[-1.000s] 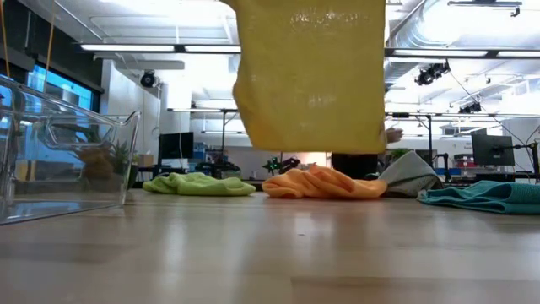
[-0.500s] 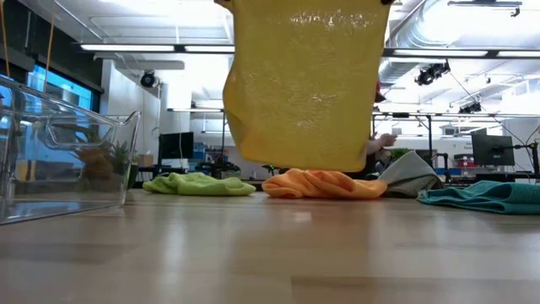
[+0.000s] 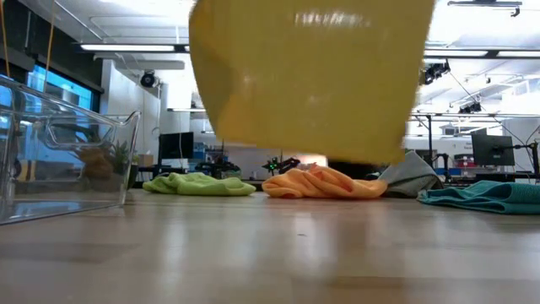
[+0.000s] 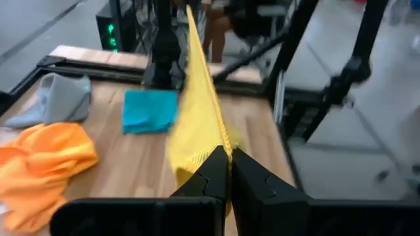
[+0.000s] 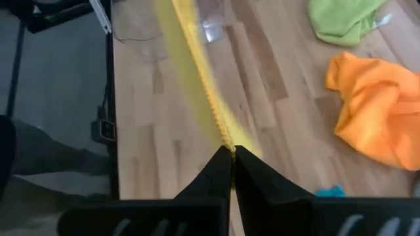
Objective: Fold microfiber towels
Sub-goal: Fold the yellow towel
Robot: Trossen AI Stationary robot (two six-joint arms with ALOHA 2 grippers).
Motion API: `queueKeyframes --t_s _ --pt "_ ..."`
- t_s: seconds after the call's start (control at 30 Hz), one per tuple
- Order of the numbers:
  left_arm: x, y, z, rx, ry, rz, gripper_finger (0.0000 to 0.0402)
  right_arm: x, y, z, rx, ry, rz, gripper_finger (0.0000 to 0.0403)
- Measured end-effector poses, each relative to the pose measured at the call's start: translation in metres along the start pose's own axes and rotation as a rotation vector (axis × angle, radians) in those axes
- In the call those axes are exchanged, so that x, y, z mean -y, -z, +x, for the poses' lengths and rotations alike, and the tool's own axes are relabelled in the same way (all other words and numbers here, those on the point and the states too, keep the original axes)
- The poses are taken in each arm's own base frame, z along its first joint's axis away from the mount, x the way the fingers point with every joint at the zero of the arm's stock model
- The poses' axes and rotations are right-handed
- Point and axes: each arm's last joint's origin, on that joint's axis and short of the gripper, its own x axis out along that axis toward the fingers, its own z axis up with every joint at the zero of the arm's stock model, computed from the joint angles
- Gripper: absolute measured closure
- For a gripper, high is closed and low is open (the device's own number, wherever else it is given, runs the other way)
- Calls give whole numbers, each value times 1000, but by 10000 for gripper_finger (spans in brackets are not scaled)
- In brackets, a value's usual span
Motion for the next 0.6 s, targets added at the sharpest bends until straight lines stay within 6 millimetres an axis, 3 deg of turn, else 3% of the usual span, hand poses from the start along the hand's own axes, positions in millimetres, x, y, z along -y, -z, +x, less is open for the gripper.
queueKeyframes --t_s 0.13,0.27,0.47,0.6 --pt "-6 1 9 -17 -51 -28 402 11 2 -7 -60 69 36 403" --pt "-24 12 34 -144 -126 -41 402 24 4 3 -123 126 59 403" --pt "-34 62 88 -435 -172 -78 402 31 24 63 -265 75 93 403" --pt "-37 84 110 -534 -239 -50 402 38 46 104 -309 96 113 403"
